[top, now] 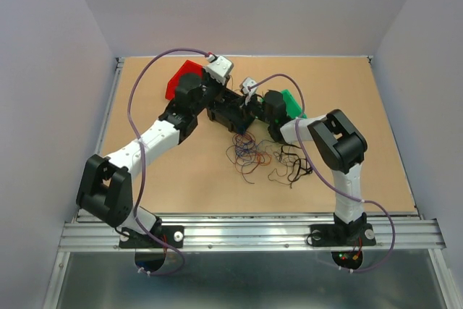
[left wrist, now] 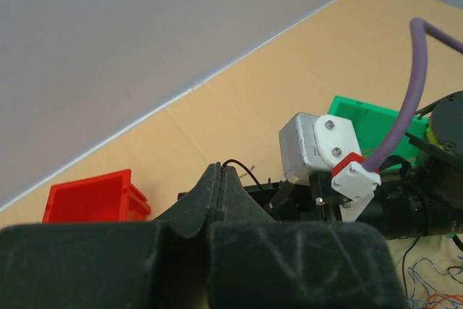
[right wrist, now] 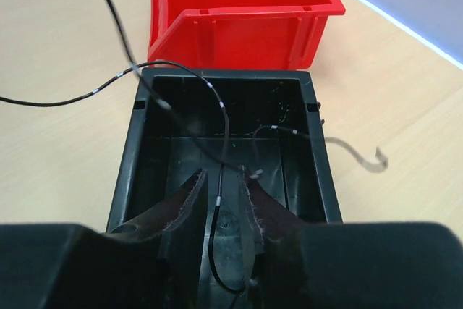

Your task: Untangle the cables

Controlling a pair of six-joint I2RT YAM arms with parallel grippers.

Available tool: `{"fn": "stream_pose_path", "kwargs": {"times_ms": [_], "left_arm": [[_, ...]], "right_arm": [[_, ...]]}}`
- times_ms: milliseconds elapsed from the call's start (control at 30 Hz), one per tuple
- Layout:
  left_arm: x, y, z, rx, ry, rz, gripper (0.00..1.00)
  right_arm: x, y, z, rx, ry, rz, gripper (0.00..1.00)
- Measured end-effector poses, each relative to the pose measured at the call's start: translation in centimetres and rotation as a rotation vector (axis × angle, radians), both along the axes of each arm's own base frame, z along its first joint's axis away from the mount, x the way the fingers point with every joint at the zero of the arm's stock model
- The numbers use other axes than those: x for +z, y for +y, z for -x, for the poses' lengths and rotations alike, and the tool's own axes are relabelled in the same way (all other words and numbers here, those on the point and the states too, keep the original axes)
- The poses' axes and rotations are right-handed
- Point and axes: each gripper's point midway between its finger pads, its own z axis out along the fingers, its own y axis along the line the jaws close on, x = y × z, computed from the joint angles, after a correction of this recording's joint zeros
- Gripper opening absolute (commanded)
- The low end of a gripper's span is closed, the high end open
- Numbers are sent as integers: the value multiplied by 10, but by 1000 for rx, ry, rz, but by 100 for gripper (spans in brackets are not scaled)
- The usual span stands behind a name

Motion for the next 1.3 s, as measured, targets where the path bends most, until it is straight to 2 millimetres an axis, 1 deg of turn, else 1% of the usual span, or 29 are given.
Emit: {"fn": "stream_pose_path", "kwargs": {"times_ms": [33, 100, 133, 167, 200, 267, 333, 467, 567, 667, 867, 1000, 1033, 1100, 1133, 1200, 1233, 1300], "left_arm": [[-4, 0, -1, 6, 8, -4, 0], [-19, 1, -7, 25, 40, -23, 0], [-25, 1, -9, 31, 53, -30, 0], [-30, 1, -10, 35, 65, -38, 0], [-37, 1, -11, 39, 79, -49, 0], [-46, 3, -13, 49, 103, -72, 0], [-50, 3, -17, 57, 122, -94, 0], [-40, 1, -31, 82, 118, -115, 0], [-40, 2, -33, 90, 117, -122, 0], [-46, 2, -35, 96, 123, -139, 0], [-69, 4, -35, 97, 173, -186, 0], [-73, 3, -32, 81, 187, -197, 0], [-73, 2, -32, 75, 188, -197, 0], [-74, 0, -31, 63, 191, -196, 0], [-74, -1, -30, 57, 193, -198, 0], [-76, -2, -28, 44, 198, -201, 0], [-76, -3, -28, 41, 200, -201, 0], [-78, -4, -26, 28, 207, -208, 0]], "right_arm": [[-1, 0, 0, 0, 3, 2, 32], [-1, 0, 0, 0, 4, 4, 33], [-2, -1, 1, -1, 6, 5, 35], [-2, -1, 1, -2, 8, 7, 39], [-1, -2, 1, -6, 8, 9, 47], [1, -5, 2, -15, 5, 12, 54], [6, -7, 4, -23, -2, 12, 58], [24, -12, 6, -37, -34, -1, 59], [32, -15, 8, -44, -46, -8, 59], [36, -18, 8, -59, -51, -13, 59], [38, -33, 0, -105, -23, -53, 62], [49, -63, -17, -145, 43, -160, 64], [55, -76, -26, -164, 68, -201, 64], [62, -87, -38, -177, 93, -248, 64], [69, -93, -49, -185, 100, -277, 64], [77, -91, -61, -171, 121, -315, 66], [78, -88, -63, -161, 133, -322, 67], [81, -77, -69, -127, 156, -339, 69]]}}
